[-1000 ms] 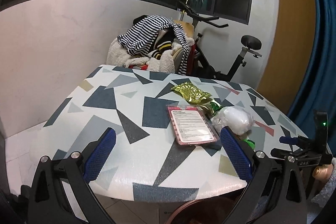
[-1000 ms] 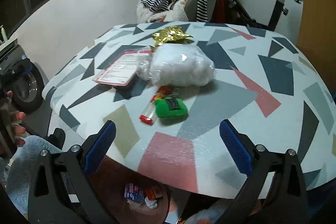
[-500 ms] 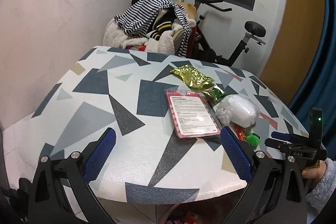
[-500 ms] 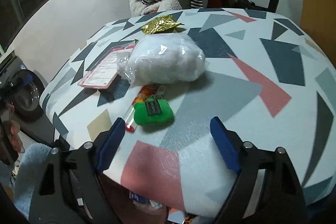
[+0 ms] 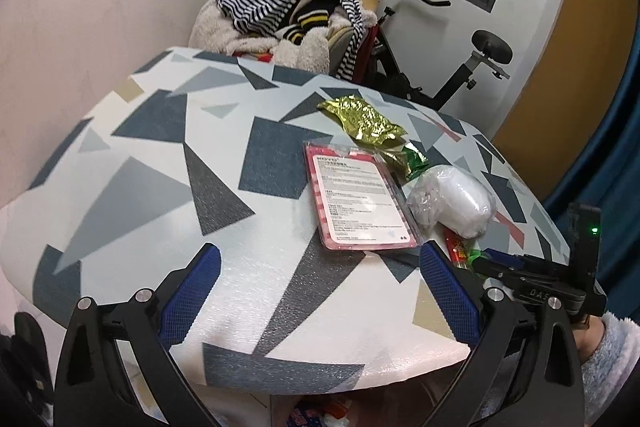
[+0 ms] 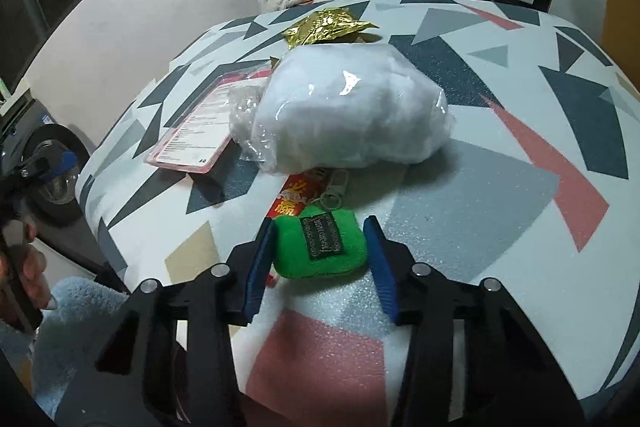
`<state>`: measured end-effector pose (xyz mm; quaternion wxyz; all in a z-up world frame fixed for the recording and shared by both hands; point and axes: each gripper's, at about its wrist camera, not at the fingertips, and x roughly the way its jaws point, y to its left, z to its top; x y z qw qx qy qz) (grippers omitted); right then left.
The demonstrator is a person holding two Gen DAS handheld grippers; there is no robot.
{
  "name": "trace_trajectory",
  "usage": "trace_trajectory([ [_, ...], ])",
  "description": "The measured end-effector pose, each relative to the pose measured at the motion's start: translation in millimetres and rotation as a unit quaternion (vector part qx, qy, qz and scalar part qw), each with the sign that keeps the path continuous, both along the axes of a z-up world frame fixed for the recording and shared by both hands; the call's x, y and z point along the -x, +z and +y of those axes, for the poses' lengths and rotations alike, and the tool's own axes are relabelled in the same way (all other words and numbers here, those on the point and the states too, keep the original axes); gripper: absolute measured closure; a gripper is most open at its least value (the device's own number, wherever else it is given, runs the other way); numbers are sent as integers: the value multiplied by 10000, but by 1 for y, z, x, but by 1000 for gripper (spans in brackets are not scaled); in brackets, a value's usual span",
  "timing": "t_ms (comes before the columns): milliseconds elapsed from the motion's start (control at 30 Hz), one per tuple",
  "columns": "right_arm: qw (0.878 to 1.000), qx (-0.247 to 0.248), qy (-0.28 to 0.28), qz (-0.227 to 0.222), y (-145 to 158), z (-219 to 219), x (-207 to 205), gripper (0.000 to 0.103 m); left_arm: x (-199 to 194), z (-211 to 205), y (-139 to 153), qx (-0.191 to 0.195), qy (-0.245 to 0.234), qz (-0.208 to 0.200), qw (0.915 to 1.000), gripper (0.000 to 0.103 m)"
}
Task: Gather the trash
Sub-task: 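Move the right gripper to the green pouch and grasp it, then grasp the red-bordered card packet with the left gripper while the right gripper holds the pouch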
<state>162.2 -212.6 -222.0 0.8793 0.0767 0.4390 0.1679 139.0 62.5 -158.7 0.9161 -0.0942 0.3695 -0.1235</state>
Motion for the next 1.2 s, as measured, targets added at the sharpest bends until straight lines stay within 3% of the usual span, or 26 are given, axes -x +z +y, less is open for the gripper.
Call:
trace_trajectory([
  [100, 9997, 61, -64, -223, 10, -5, 5, 57, -5, -4, -3, -31, -55, 95, 9999, 15],
  [433, 9961, 64, -339, -814, 51, -24, 15, 57, -17, -3, -6, 260, 93, 359, 9990, 20],
  [733, 9932, 76, -372, -1097, 75, -32, 17, 57, -21, -7, -6, 285, 74, 489, 9984, 27],
  [1000, 9933, 81, -376, -1085, 73, -31, 18, 57, -34, 2, -29, 1022, 265, 1016, 9892, 48],
  [1200, 9937, 90, -374, -1055, 68, -30, 13, 57, -49, 11, -47, 1558, 572, 1341, 9770, 53],
])
